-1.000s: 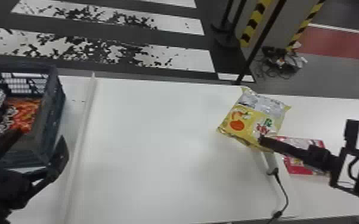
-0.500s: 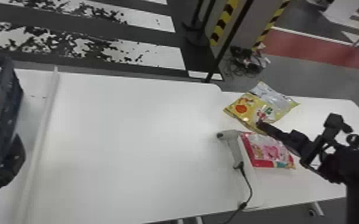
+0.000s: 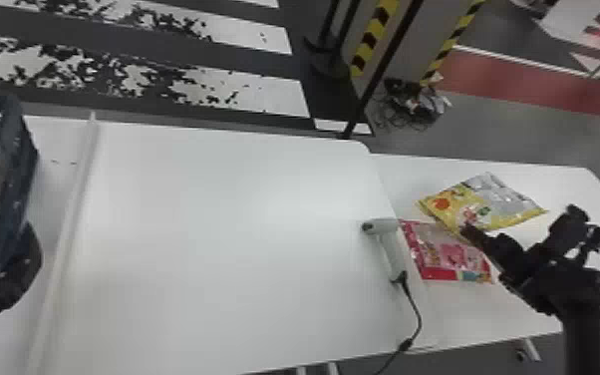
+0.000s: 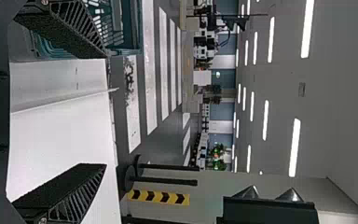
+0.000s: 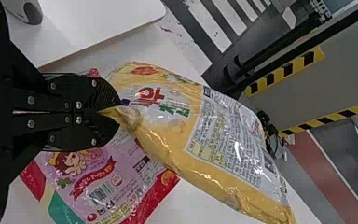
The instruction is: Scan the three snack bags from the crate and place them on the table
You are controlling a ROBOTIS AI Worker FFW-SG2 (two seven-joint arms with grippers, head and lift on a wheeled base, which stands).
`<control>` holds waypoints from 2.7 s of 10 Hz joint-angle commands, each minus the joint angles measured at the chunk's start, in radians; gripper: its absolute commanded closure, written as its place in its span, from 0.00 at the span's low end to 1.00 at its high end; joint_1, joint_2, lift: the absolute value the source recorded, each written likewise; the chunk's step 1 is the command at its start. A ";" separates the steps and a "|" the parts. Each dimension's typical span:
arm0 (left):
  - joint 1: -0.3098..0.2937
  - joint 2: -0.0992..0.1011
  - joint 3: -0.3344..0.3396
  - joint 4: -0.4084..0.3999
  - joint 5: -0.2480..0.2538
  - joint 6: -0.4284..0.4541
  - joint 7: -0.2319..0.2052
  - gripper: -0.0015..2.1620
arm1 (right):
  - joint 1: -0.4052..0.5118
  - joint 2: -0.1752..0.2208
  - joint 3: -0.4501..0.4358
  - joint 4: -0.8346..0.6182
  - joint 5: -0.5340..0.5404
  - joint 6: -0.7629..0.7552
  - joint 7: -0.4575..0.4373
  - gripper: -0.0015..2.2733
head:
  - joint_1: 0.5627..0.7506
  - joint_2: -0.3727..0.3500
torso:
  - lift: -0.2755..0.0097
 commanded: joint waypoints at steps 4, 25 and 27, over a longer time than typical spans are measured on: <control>-0.002 0.001 0.000 -0.001 0.002 0.000 0.000 0.02 | -0.009 -0.020 0.000 0.099 -0.047 -0.002 -0.067 0.00 | 0.70 0.03 | 0.75; -0.017 -0.021 -0.060 0.023 -0.019 0.028 0.057 0.02 | 0.564 0.325 0.765 -0.556 0.335 -1.039 -0.153 0.04 | 0.70 0.44 | 0.75; -0.028 -0.019 -0.057 0.013 -0.019 0.034 0.057 0.02 | 0.565 0.323 0.805 -0.540 0.344 -1.072 -0.188 0.04 | 0.70 0.47 | 0.75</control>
